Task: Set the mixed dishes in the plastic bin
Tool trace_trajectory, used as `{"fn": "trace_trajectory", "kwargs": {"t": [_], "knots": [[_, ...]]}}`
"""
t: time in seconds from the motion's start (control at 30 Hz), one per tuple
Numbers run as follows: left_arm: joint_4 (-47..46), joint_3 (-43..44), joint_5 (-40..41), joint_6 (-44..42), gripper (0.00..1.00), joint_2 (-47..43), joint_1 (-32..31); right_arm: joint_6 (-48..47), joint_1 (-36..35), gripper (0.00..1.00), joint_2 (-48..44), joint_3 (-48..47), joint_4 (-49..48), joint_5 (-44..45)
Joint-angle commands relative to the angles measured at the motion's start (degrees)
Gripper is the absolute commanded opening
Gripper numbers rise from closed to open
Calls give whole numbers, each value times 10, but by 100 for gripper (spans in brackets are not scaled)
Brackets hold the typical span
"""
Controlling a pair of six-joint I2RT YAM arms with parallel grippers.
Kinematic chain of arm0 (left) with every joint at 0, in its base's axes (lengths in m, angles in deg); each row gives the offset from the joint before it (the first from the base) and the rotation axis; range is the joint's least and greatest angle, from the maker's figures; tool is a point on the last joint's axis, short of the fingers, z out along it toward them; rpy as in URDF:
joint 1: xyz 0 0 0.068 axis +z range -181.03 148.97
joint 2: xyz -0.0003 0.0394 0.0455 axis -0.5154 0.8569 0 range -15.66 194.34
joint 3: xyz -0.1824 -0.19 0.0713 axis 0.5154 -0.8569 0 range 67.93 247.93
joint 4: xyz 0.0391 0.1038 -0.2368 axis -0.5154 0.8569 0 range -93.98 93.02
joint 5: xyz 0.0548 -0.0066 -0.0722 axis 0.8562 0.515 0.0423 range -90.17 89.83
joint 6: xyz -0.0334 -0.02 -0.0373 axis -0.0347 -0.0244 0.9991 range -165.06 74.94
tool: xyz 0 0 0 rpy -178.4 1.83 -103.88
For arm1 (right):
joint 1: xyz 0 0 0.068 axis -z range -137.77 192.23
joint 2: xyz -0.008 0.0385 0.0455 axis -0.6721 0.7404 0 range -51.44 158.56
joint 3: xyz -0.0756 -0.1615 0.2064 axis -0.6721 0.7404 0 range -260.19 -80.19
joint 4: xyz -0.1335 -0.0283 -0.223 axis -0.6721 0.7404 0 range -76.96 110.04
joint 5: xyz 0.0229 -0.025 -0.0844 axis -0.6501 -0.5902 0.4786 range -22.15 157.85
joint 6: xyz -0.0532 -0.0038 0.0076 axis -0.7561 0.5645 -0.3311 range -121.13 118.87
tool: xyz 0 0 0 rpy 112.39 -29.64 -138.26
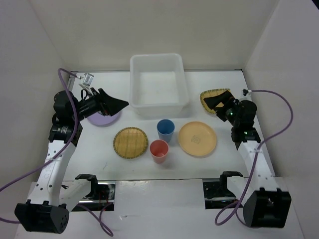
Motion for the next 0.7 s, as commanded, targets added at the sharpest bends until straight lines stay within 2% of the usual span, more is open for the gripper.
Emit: {"fn": "trace_trajectory", "kwargs": {"t": [0.0, 0.13, 0.23, 0.33, 0.43, 0.53, 0.67], "knots": [[-32, 17, -16, -3, 100, 3, -3, -78, 36, 100, -79, -33, 63, 41], [-25, 17, -11, -3, 100, -2, -8, -97, 65, 100, -112, -53, 77, 46], [-18, 27, -11, -3, 100, -2, -8, -91, 65, 100, -88, -59, 83, 70], [-3, 34, -11, -8, 100, -2, -8, -79, 86, 100, -28, -66, 83, 48], [10, 36, -2, -21, 100, -9, -8, -38, 109, 100, 43, -66, 33, 16], [2, 47, -22, -13, 100, 0, -8, 10, 185, 100, 109, -61, -24, -56], [26, 49, -12, -20, 100, -17, -8, 31, 215, 95, 179, -66, -68, -45]]}}
